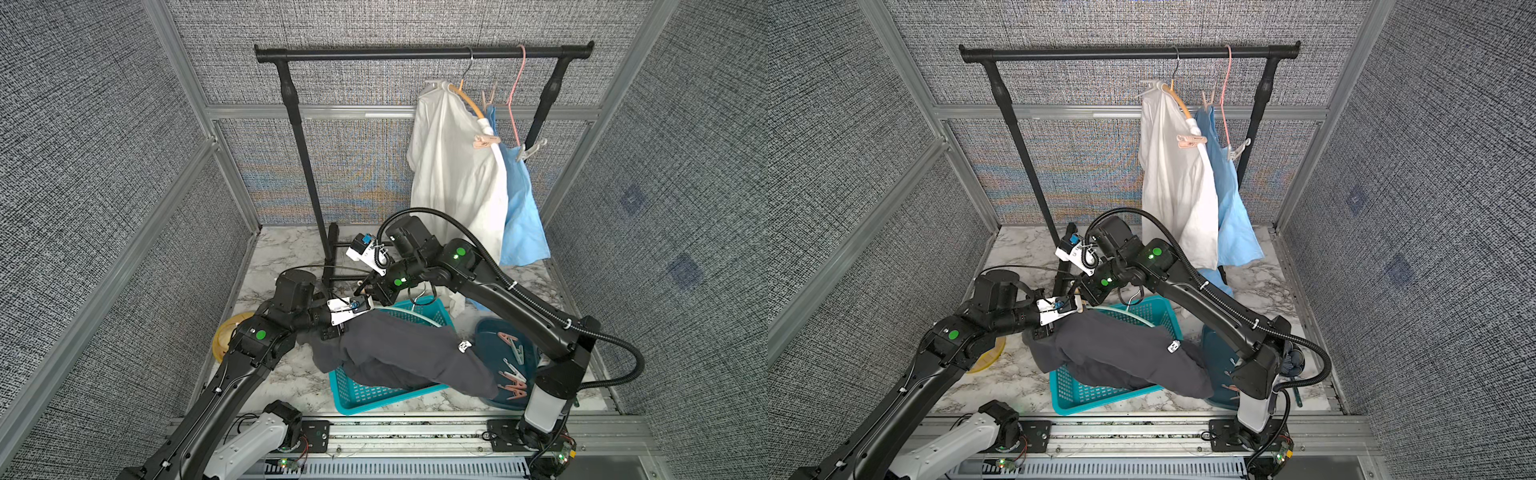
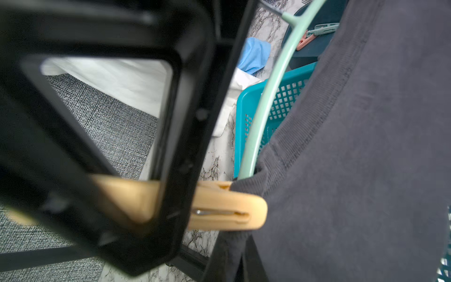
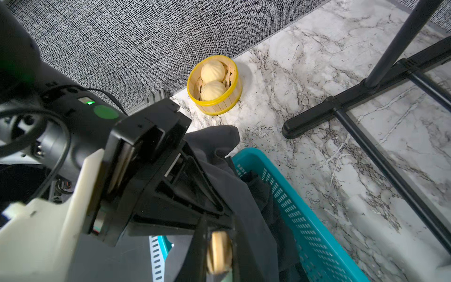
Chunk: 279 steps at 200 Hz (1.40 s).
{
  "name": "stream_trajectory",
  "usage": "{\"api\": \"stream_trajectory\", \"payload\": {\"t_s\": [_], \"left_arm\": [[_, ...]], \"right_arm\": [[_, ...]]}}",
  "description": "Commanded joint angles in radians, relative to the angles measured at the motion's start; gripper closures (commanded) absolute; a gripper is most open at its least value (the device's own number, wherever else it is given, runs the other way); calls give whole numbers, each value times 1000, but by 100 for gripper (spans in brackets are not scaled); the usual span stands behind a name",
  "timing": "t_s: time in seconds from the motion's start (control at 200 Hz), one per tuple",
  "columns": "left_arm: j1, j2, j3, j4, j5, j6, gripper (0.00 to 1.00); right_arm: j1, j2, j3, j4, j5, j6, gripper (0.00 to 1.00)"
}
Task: Use clothespins to secure the t-shirt on both sides of the hanger
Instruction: Clamp the T-shirt on the hanger.
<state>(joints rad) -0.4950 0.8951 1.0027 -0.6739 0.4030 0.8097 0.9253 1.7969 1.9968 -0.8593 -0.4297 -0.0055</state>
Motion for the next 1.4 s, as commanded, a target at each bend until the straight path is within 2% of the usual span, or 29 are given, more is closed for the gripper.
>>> {"api": "stream_trajectory", "payload": {"t_s": [0.0,0.08,0.35,0.746,0.816,1.011,1.146,1.391], "left_arm": [[1,-22,-8,178,5,-70,100],[1,-40,-25,208,-10,-91,100],[1,-46,-41,227,-51,-120,100],[1,-26,-21,241,-87,-179,100],[1,-15,-9,234,-95,-199,100],[1,7,-7,229,-110,-203,100],[1,-31,-47,288,-129,-183,100],[1,-53,-58,272,-142,-148,100]], "right_arm": [[15,0,-11,-68,40,-66,100],[18,-16,-31,-68,66,-93,100],[31,-117,-209,108,-59,-88,100],[82,-126,-311,145,-65,-118,100],[86,-145,-337,144,-104,-120,100],[78,-222,-468,317,-144,-54,100],[56,-177,-400,241,-108,-7,100],[37,-143,-319,147,-21,-84,100]]}}
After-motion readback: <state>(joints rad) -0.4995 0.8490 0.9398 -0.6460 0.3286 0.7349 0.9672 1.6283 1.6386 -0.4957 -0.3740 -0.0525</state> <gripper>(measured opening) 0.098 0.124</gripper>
